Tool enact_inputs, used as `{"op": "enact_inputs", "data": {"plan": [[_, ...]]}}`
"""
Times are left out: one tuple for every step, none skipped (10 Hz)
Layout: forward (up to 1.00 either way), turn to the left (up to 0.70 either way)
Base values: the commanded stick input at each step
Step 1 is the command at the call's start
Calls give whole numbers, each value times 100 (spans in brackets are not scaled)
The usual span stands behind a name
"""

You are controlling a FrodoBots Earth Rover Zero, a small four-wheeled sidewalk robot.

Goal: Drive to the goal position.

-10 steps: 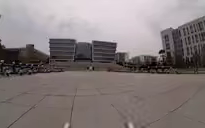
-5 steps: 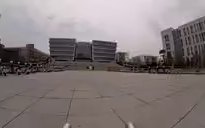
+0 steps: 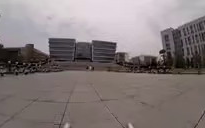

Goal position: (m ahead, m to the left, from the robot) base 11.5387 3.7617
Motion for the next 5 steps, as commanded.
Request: {"op": "enact_inputs", "data": {"plan": [[50,0],[50,0],[50,0],[50,0],[50,0]]}}
